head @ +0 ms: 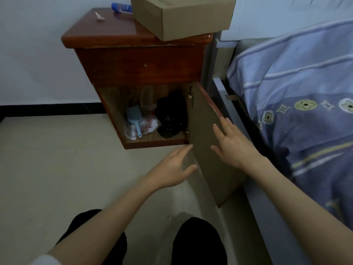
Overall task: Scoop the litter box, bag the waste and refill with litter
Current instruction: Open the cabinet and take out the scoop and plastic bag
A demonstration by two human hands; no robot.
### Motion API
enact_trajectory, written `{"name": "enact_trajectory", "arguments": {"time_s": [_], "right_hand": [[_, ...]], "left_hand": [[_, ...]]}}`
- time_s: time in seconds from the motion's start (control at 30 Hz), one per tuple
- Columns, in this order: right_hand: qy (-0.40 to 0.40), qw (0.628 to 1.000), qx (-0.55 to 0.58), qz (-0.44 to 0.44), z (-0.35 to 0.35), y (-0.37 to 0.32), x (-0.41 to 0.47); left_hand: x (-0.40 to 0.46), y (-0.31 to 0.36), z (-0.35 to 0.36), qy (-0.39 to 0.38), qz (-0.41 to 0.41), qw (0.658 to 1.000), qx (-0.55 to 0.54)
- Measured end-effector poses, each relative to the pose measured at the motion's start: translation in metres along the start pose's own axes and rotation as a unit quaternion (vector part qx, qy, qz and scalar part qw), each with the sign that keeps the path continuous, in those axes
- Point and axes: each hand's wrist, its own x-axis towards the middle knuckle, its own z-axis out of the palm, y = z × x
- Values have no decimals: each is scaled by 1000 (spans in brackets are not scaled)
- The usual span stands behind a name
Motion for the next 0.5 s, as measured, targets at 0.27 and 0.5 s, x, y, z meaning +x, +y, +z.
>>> {"name": "enact_trajectory", "arguments": {"time_s": [0.27, 0.5], "right_hand": [[17, 998, -14, -56, 0, -73, 50], [-31, 997, -12, -63, 65, -150, 138]], "left_hand": [[-8, -98, -67, 71, -43, 965, 251], [12, -230, -90, 65, -100, 968, 221]]}}
